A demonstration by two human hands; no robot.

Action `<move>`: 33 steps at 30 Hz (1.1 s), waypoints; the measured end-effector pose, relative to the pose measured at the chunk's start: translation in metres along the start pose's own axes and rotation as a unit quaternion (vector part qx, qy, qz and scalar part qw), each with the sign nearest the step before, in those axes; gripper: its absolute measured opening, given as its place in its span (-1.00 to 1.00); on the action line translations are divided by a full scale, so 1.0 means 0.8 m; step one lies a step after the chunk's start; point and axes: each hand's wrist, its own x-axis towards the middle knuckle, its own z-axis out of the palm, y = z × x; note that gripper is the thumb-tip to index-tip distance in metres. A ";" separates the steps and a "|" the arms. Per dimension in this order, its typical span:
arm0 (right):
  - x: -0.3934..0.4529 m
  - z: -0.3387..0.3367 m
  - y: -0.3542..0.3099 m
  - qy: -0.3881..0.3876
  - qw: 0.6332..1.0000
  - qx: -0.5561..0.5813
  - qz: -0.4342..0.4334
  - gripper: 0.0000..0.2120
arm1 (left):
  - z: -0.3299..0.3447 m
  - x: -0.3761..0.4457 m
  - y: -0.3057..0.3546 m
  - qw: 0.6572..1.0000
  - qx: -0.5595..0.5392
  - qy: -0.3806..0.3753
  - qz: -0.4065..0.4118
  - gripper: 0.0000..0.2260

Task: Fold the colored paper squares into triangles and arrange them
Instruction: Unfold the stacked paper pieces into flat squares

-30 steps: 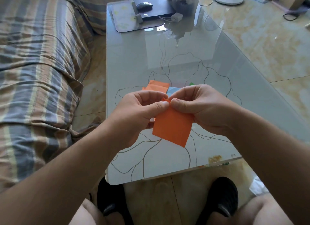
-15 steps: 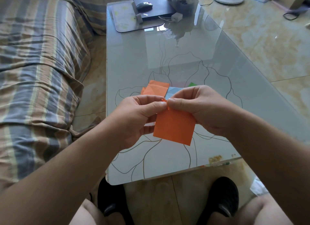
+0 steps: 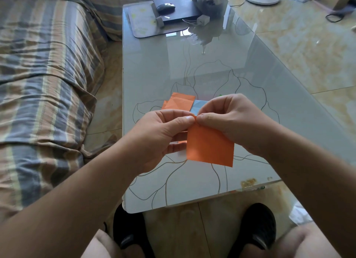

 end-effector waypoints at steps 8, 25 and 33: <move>0.000 -0.004 0.001 -0.015 1.000 0.003 0.002 -0.88 | 0.000 -0.001 -0.001 1.000 0.003 0.002 0.013 -0.77; 0.000 -0.002 0.003 -0.022 1.000 0.022 0.003 -0.79 | -0.003 -0.001 -0.001 1.000 0.021 0.008 -0.004 -0.82; -0.002 -0.001 0.002 -0.023 1.000 0.007 -0.001 -0.84 | -0.007 -0.002 0.000 0.994 0.098 0.018 0.035 -0.71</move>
